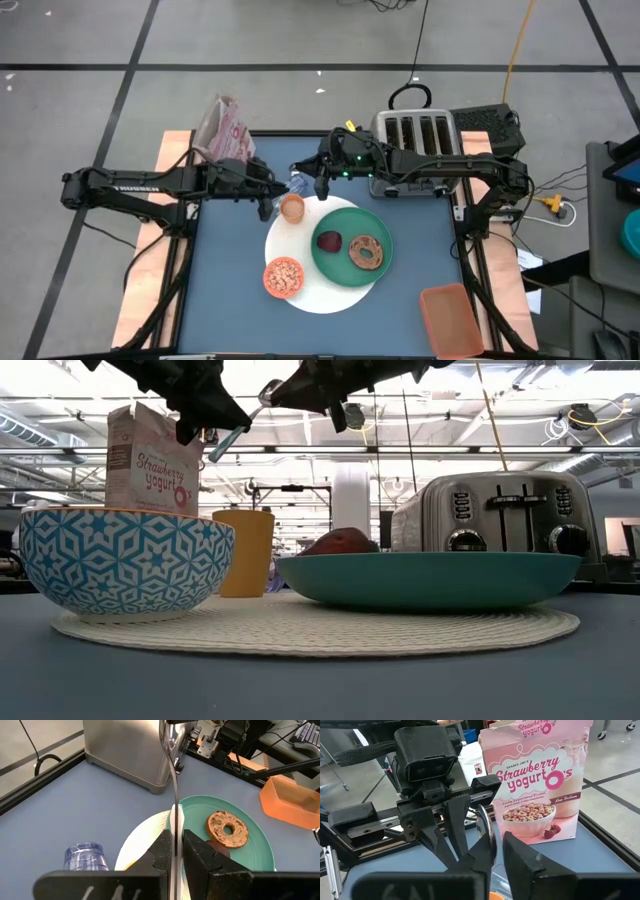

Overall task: Arrange a breakfast setting
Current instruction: Put the spoon from the transparent cup to the left side of the white table mat

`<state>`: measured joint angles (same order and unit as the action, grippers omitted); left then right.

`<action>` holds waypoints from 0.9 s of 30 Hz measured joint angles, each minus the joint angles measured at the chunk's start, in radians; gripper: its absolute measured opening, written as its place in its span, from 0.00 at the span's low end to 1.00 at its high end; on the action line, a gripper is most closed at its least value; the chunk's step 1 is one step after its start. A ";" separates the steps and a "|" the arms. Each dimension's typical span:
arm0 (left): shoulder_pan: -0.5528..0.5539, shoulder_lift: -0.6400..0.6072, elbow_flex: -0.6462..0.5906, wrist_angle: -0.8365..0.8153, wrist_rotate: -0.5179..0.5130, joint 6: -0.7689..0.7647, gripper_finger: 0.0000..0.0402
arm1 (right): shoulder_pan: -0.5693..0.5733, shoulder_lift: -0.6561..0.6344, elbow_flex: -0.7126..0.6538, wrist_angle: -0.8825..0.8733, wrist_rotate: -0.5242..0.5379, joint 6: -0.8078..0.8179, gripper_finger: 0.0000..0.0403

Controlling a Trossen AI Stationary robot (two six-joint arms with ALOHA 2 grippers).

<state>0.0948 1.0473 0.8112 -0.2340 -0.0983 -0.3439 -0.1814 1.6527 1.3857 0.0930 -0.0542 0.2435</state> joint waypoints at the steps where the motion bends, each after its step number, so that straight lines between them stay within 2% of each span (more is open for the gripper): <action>1: 0.000 0.000 0.000 0.000 0.000 0.000 0.07 | 0.000 0.000 0.000 0.000 0.000 -0.003 0.12; 15: 0.000 0.000 0.000 -0.003 0.004 -0.011 0.07 | 0.000 0.000 0.000 -0.027 0.000 -0.050 0.47; 21: 0.000 -0.009 -0.001 -0.029 0.012 -0.036 0.07 | -0.002 0.000 0.000 -0.077 0.000 -0.060 0.53; 27: -0.001 -0.052 -0.001 -0.050 0.012 -0.052 0.07 | -0.002 0.000 0.000 -0.124 0.000 -0.106 0.53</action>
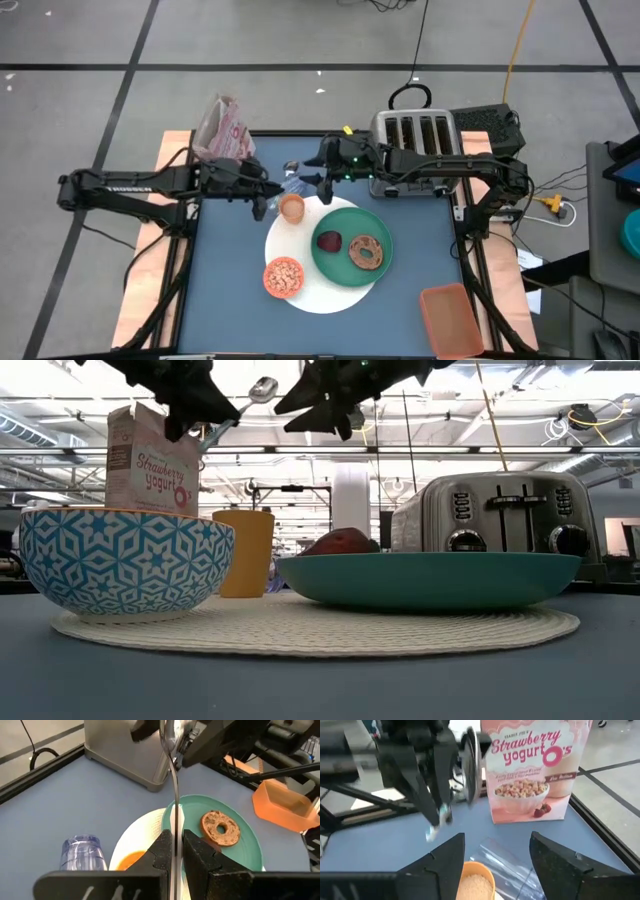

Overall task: Arrange a breakfast setting
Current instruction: Put the spoon from the transparent cup to the left side of the white table mat

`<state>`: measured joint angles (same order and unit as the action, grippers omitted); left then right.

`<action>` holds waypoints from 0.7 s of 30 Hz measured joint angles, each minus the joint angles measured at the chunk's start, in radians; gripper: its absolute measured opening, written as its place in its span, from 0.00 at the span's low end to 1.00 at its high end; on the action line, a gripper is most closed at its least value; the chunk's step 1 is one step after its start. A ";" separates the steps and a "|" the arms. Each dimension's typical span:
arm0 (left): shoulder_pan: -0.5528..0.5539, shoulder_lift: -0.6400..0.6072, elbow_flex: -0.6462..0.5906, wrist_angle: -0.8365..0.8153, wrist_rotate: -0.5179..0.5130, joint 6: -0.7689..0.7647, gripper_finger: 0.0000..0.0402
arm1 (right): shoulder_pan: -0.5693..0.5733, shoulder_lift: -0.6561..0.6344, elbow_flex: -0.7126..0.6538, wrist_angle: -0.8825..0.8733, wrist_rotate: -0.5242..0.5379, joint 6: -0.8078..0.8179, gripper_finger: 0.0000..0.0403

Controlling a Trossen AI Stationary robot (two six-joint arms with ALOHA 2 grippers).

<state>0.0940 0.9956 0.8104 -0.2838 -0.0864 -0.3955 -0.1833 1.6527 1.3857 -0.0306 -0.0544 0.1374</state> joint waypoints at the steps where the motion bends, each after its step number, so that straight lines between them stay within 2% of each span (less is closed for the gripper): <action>1: 0.000 -0.013 0.000 -0.017 0.000 -0.008 0.07 | 0.000 0.000 0.000 -0.008 0.000 -0.001 0.53; 6: -0.012 -0.094 0.000 -0.124 -0.005 -0.075 0.07 | 0.000 0.000 0.000 -0.030 0.000 -0.002 0.53; 12: -0.070 -0.206 0.000 -0.243 -0.066 -0.201 0.07 | 0.000 0.000 0.000 -0.061 0.000 -0.029 0.53; 21: -0.298 -0.244 -0.008 -0.394 -0.267 -0.507 0.07 | 0.000 0.000 0.000 -0.087 0.000 -0.080 0.53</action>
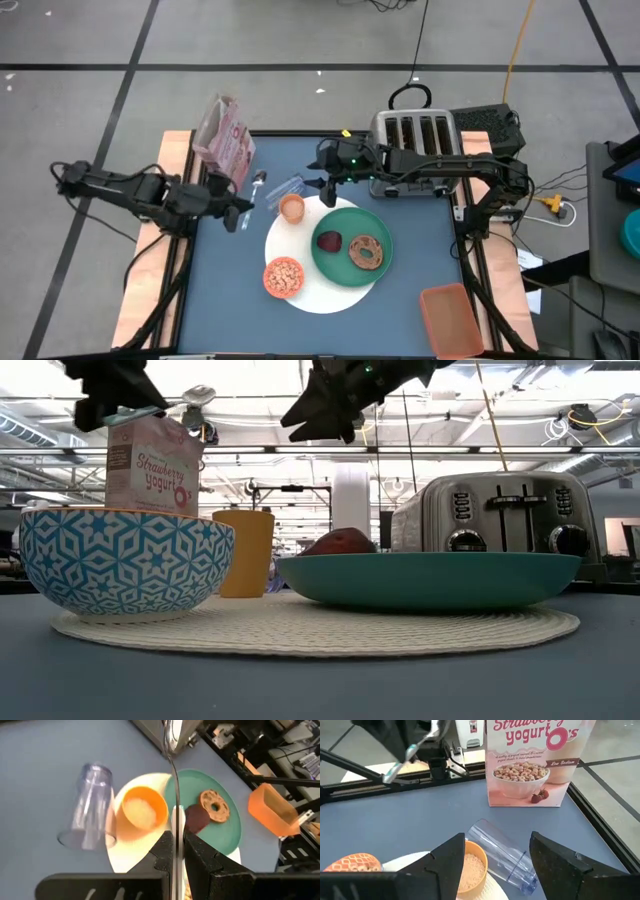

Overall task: Arrange a breakfast setting
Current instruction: Put the spoon from the transparent cup to the left side of the white table mat

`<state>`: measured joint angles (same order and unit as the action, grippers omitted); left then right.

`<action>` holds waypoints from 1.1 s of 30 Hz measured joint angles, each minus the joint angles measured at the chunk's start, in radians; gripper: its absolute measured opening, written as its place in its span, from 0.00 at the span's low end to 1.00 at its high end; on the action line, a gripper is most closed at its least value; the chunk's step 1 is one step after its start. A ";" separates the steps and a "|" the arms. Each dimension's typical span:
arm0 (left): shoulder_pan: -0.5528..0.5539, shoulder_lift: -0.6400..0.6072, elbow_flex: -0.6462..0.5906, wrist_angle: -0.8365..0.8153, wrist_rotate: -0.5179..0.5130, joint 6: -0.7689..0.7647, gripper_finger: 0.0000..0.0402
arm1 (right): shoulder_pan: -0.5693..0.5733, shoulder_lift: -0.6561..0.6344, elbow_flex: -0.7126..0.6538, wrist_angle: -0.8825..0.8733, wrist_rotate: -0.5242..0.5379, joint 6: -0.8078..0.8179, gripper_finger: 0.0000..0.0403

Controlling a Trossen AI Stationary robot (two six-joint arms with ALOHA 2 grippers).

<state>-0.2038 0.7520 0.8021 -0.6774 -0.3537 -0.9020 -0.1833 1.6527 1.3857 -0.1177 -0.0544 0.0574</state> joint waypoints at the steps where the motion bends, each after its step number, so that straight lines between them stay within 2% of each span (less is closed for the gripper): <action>1: -0.031 0.000 -0.009 0.000 -0.021 -0.031 0.07 | 0.000 0.000 0.000 -0.006 0.000 -0.004 0.53; 9: -0.307 0.006 -0.146 0.015 -0.214 -0.420 0.07 | 0.000 0.000 0.000 -0.097 0.000 -0.080 0.53; 13: -0.414 0.032 -0.247 0.175 -0.229 -0.543 0.07 | 0.000 0.000 0.000 -0.105 0.000 -0.081 0.53; 18: -0.474 0.099 -0.337 0.340 -0.254 -0.659 0.07 | 0.000 0.000 0.000 -0.105 0.000 -0.081 0.53; 33: -0.592 0.394 -0.358 0.402 -0.260 -1.063 0.07 | 0.000 0.000 0.000 -0.104 0.000 -0.081 0.53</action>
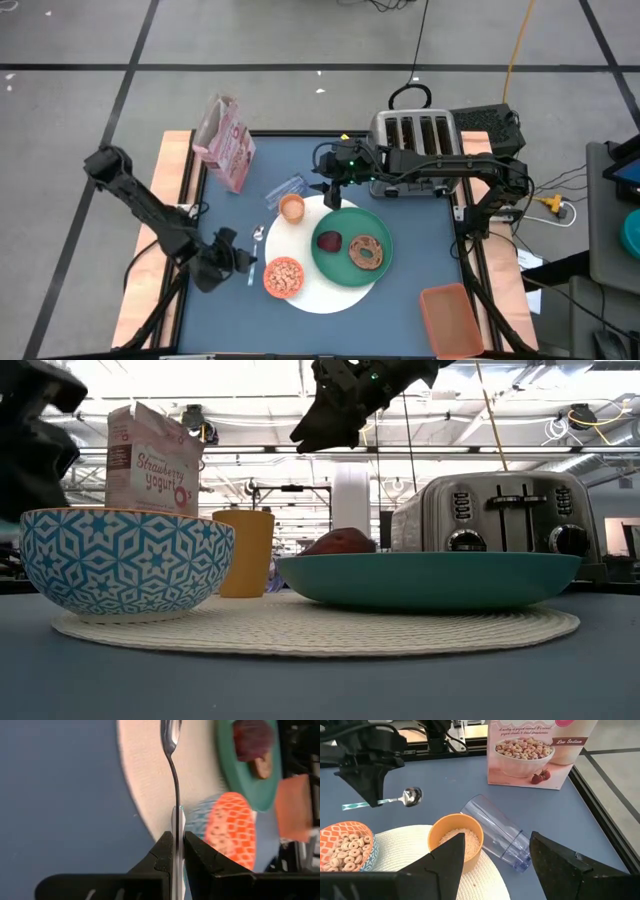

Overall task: Arrange a breakfast setting
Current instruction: Put the spoon from the transparent cup to the left side of the white table mat

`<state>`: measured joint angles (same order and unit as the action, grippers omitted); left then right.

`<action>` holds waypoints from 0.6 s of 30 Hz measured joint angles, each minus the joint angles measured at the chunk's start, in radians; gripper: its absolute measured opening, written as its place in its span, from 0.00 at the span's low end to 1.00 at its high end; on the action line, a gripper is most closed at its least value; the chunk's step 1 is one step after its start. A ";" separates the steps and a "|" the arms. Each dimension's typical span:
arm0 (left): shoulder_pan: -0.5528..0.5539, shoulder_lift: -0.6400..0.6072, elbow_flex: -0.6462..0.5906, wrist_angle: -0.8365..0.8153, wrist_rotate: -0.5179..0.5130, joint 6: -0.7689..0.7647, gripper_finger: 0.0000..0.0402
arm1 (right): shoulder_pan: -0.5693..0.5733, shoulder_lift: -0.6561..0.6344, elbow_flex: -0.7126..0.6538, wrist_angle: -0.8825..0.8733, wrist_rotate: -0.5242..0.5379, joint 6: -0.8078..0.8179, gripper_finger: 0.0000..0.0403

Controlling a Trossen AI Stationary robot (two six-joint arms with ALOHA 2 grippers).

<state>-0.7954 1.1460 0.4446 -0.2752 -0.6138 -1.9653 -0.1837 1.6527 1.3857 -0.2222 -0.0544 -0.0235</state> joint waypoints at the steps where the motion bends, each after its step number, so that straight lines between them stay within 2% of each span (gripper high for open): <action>1: -0.005 0.019 0.000 0.000 0.000 -0.029 0.07 | 0.000 0.000 0.000 0.000 0.000 0.000 0.53; 6: -0.020 0.088 0.000 0.029 0.005 -0.116 0.07 | 0.000 0.000 0.000 0.000 0.000 0.000 0.53; 12: -0.020 0.154 0.000 0.043 0.061 -0.214 0.07 | 0.000 0.000 0.000 0.000 0.000 0.000 0.53; 18: -0.019 0.186 0.000 0.042 0.083 -0.238 0.07 | 0.000 0.000 0.000 0.000 0.000 -0.004 0.53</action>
<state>-0.8148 1.3323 0.4446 -0.2333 -0.5310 -2.2034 -0.1833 1.6527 1.3857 -0.2218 -0.0544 -0.0277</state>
